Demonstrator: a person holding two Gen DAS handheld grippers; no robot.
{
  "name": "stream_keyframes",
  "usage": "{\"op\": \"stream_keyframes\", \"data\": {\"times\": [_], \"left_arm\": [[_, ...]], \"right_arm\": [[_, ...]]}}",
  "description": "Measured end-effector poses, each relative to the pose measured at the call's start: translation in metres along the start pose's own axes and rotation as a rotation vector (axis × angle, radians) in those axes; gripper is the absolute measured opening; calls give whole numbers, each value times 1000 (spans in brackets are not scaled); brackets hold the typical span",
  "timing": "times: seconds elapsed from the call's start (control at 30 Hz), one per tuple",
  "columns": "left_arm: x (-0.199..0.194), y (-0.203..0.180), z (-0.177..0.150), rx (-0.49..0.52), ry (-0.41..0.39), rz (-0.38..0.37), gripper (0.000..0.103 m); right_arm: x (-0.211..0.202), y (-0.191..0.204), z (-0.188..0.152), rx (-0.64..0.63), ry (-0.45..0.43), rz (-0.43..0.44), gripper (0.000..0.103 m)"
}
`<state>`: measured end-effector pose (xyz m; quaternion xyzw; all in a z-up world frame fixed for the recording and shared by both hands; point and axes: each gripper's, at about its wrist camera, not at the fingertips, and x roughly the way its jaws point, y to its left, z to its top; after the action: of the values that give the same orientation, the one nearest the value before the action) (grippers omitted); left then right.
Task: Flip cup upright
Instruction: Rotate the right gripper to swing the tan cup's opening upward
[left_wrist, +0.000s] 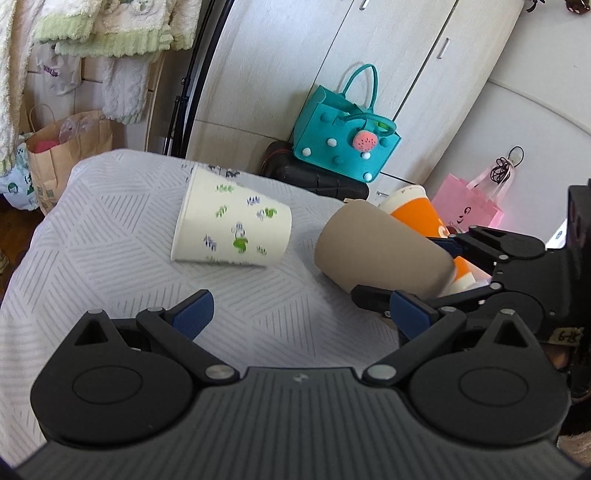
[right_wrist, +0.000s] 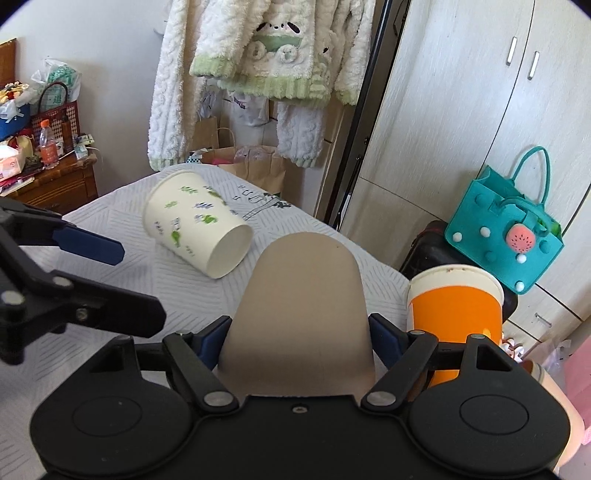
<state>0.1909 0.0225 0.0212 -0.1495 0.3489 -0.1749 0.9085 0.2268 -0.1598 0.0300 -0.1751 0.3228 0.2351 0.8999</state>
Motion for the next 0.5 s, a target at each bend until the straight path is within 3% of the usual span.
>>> {"op": "stream_keyframes", "data": {"times": [0.2, 0.5], "left_arm": [[-14, -5, -11, 0, 13, -28, 103], [-38, -24, -27, 36, 31, -78, 103]], "right_arm": [[-25, 12, -15, 9, -5, -8, 82], [-61, 27, -47, 134, -56, -51, 82]]}}
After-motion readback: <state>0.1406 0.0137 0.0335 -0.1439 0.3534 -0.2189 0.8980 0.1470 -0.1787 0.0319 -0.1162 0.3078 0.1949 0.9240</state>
